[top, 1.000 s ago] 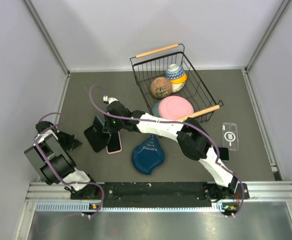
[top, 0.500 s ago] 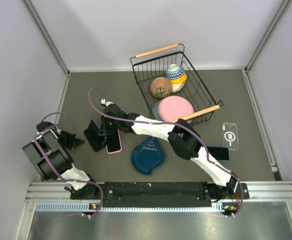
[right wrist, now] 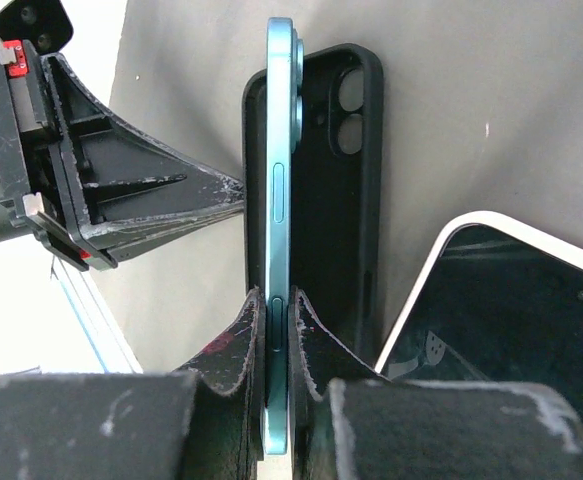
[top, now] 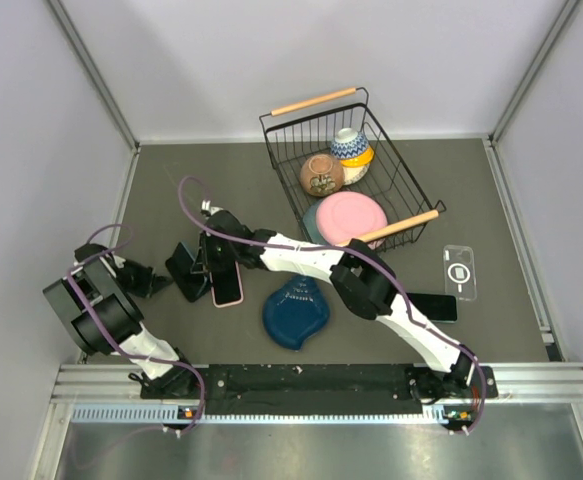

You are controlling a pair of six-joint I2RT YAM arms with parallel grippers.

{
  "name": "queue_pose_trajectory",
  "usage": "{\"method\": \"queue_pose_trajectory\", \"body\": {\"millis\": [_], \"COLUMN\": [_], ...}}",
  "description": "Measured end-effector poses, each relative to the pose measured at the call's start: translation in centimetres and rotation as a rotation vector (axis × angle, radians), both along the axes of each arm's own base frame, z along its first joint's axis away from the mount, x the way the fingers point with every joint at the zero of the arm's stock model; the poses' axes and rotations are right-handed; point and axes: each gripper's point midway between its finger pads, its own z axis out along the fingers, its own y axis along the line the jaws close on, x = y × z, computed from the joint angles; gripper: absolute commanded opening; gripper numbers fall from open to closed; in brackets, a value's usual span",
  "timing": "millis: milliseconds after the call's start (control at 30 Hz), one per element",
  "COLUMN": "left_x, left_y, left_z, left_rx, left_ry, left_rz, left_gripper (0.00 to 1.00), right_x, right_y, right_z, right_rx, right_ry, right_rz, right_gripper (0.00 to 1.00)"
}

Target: Put the phone into the phone case

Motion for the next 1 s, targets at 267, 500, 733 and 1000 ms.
{"method": "queue_pose_trajectory", "body": {"millis": [267,500,733,1000], "left_x": [0.0,0.1,0.0,0.0], "left_y": [0.1,0.4,0.6,0.8], "left_z": [0.0,0.0,0.0,0.0], "left_rx": [0.011,0.019,0.029,0.044], "left_ry": [0.011,0.038,0.043,0.047], "left_rz": [-0.007,-0.010,-0.011,-0.010], "left_gripper": [0.00,0.00,0.00,0.00], "right_x": [-0.5,-0.9,-1.3,-1.3], "right_y": [0.6,0.9,1.5,1.5], "right_z": [-0.2,-0.5,-0.8,-1.3], "right_rx": [0.025,0.039,0.070,0.092], "right_ry": [0.015,0.028,0.072,0.114], "right_rz": [0.015,0.036,0.036,0.002], "right_gripper": [0.00,0.00,0.00,0.02]}}
